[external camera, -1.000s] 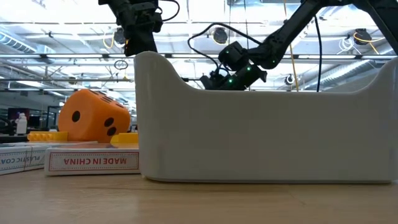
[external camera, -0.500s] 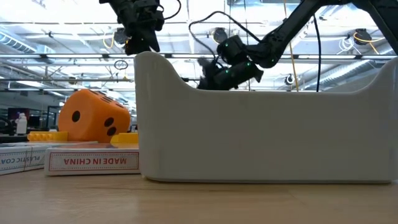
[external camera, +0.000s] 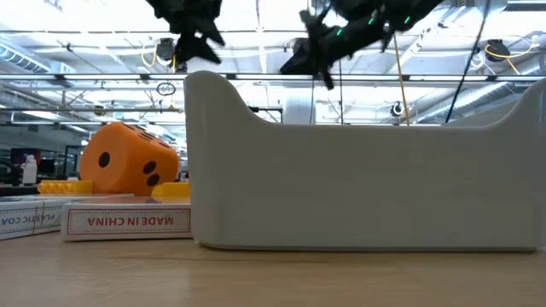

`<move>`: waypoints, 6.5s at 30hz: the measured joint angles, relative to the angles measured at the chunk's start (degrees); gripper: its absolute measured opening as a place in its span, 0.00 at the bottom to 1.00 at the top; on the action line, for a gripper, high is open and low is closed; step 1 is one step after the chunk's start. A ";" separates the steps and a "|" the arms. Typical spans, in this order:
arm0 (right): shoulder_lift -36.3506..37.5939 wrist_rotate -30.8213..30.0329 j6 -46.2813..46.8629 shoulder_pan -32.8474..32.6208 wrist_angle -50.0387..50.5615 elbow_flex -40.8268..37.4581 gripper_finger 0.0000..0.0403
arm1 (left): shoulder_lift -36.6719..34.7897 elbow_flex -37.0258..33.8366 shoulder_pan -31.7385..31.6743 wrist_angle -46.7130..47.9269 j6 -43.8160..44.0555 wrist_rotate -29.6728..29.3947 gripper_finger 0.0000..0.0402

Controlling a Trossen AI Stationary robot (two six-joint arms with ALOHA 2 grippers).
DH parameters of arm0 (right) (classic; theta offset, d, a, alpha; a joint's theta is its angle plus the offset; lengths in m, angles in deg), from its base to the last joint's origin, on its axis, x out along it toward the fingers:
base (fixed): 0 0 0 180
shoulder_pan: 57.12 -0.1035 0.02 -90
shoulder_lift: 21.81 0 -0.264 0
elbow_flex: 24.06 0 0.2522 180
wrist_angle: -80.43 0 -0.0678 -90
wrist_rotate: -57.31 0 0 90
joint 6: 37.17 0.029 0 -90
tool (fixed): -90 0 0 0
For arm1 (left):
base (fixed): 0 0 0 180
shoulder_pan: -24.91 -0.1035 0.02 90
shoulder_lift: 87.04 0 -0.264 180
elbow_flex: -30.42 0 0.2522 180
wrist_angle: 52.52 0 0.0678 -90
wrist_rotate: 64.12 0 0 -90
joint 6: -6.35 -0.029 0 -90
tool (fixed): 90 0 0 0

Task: Pick & Place Toys
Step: Put the green game piece into the top gray bin

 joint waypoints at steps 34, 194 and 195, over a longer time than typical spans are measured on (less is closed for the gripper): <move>28.28 -25.14 18.34 -21.60 78.94 0.07 0.03 | -20.46 -22.58 15.16 -10.56 14.02 -19.14 0.53; 24.04 12.81 31.67 -2.14 -6.20 -20.90 0.20 | -10.78 -22.48 12.30 -31.36 20.52 -8.24 0.53; 23.09 12.74 32.24 -3.31 -8.52 -20.90 0.20 | -9.44 -22.51 12.22 -33.23 20.51 -7.67 0.53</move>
